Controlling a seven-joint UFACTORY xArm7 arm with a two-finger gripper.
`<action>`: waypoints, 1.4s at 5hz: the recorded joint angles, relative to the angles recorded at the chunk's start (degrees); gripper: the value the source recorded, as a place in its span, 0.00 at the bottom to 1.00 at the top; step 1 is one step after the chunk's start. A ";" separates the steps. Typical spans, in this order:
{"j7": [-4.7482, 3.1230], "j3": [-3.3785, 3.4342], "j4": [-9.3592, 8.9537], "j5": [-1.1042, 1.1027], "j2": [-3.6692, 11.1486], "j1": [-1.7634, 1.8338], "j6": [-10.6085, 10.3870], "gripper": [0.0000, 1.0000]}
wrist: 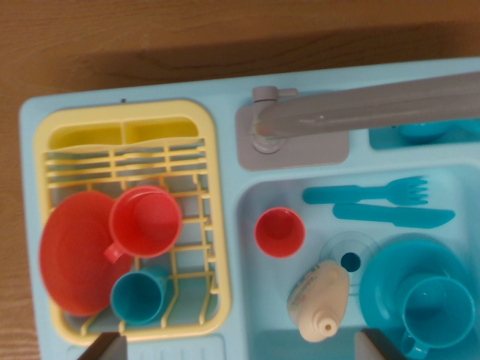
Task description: Pick detergent from the sink
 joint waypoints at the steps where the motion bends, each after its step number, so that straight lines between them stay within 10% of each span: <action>1: 0.00 0.00 0.00 0.00 0.00 0.00 0.00 0.00; 7: 2.83 -0.41 -6.64 0.04 0.50 -0.69 -7.06 0.00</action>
